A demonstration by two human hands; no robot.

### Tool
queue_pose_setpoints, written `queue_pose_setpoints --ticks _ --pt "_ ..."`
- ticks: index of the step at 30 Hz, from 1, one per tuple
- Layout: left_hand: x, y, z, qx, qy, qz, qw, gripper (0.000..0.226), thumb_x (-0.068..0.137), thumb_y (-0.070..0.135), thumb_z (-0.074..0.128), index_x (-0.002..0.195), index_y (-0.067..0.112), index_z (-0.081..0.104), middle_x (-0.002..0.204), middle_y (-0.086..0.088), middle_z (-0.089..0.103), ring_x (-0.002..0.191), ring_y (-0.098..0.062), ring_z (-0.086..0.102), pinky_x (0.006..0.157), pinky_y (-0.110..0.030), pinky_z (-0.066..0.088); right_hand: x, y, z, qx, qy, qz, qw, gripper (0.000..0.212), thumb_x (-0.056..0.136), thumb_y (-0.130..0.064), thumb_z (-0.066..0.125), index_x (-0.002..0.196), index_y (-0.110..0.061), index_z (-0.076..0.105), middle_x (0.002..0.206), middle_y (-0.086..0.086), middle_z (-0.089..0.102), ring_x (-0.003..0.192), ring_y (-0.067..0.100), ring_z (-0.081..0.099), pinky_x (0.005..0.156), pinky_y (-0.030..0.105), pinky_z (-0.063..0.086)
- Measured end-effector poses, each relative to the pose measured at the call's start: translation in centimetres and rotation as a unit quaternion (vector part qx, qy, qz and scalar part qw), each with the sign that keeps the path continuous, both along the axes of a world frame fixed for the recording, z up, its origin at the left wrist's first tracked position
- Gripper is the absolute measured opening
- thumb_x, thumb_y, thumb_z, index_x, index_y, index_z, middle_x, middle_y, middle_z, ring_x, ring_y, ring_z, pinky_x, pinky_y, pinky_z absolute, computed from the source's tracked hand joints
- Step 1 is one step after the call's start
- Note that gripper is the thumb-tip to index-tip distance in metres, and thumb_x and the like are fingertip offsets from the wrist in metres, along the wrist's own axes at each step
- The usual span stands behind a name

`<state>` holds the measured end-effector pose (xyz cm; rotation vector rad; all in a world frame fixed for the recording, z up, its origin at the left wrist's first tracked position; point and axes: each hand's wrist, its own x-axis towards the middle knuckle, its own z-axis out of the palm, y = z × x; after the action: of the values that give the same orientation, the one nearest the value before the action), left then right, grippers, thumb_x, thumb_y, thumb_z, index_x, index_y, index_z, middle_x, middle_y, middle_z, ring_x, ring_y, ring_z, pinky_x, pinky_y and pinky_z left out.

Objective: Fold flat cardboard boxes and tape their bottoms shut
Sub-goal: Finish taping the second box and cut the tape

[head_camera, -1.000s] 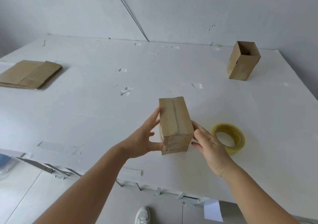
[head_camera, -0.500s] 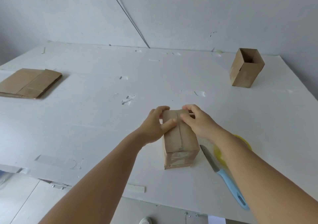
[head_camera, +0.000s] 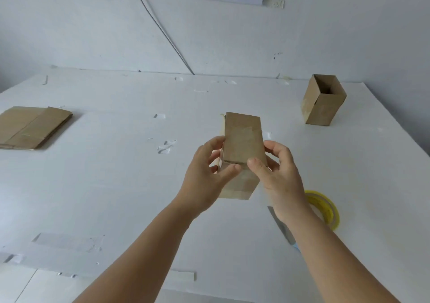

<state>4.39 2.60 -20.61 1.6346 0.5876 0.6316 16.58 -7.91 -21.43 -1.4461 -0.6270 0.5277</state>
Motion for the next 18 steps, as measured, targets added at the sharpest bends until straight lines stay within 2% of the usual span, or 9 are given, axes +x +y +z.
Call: queue_pose_setpoints --ticks 2,5,7,9,12,15,18 --pt "0.0 -0.4 -0.2 -0.045 -0.019 0.004 0.999 0.049 0.081 0.019 0.074 0.124 0.03 0.053 0.129 0.007 0.057 0.124 -0.007 0.051 0.102 -0.041 0.046 -0.5 0.1 -0.4 0.005 0.014 -0.026 1.0 0.05 0.072 -0.027 0.077 0.113 -0.032 0.05 0.119 -0.012 0.058 0.103 -0.002 0.06 0.078 0.024 0.052" --pt "-0.1 -1.0 -1.0 -0.073 -0.029 0.016 0.997 0.057 0.076 0.016 0.075 0.125 0.032 0.052 0.127 0.01 0.056 0.12 0.001 0.052 0.102 -0.034 0.046 -1.1 0.2 -1.0 0.0 0.033 -0.052 0.998 0.058 0.061 -0.031 0.077 0.111 -0.034 0.049 0.111 -0.018 0.058 0.094 -0.012 0.058 0.068 0.017 0.051" --pt "0.0 -1.2 -1.4 -0.07 -0.026 0.017 0.997 0.064 0.07 0.014 0.07 0.128 0.033 0.052 0.125 0.012 0.051 0.118 0.002 0.053 0.098 -0.033 0.049 -1.4 0.4 -1.6 -0.003 0.04 -0.078 0.996 0.055 0.063 -0.024 0.08 0.107 -0.034 0.049 0.108 -0.017 0.057 0.09 -0.016 0.056 0.063 0.013 0.049" --pt "0.1 -1.3 -1.8 -0.077 -0.028 0.018 0.997 0.067 0.067 0.009 0.064 0.13 0.03 0.053 0.123 0.009 0.049 0.115 -0.003 0.057 0.093 -0.037 0.053 -1.6 0.9 -2.3 -0.003 0.039 -0.112 0.993 0.05 0.069 -0.014 0.08 0.104 -0.031 0.05 0.105 -0.013 0.057 0.086 -0.016 0.057 0.061 0.01 0.048" --pt "0.2 -1.1 -2.2 -0.104 -0.037 0.018 0.994 0.058 0.067 0.006 0.064 0.12 0.029 0.057 0.126 0.005 0.054 0.114 -0.009 0.059 0.092 -0.038 0.053 -2.0 1.4 -2.8 -0.014 0.021 -0.162 0.987 0.039 0.074 -0.018 0.078 0.099 -0.031 0.052 0.1 -0.009 0.061 0.082 -0.01 0.06 0.061 0.013 0.048" --pt "0.4 -0.5 -2.4 -0.124 -0.045 0.038 0.99 0.042 0.074 0.0 0.066 0.109 0.022 0.059 0.116 0.003 0.064 0.111 -0.011 0.062 0.091 -0.032 0.053 -1.7 2.0 -2.7 -0.034 -0.001 -0.189 0.981 0.034 0.074 -0.024 0.077 0.099 -0.028 0.054 0.095 -0.003 0.063 0.079 0.001 0.062 0.062 0.015 0.047" --pt "1.0 0.2 -2.2 -0.094 -0.035 0.022 0.995 0.05 0.076 -0.01 0.063 0.111 0.027 0.058 0.114 -0.001 0.061 0.109 -0.01 0.061 0.095 -0.035 0.052 -0.9 2.7 -2.0 -0.098 -0.026 -0.214 0.972 0.039 0.07 -0.038 0.078 0.098 -0.029 0.052 0.086 -0.004 0.058 0.075 0.011 0.059 0.06 0.024 0.045"
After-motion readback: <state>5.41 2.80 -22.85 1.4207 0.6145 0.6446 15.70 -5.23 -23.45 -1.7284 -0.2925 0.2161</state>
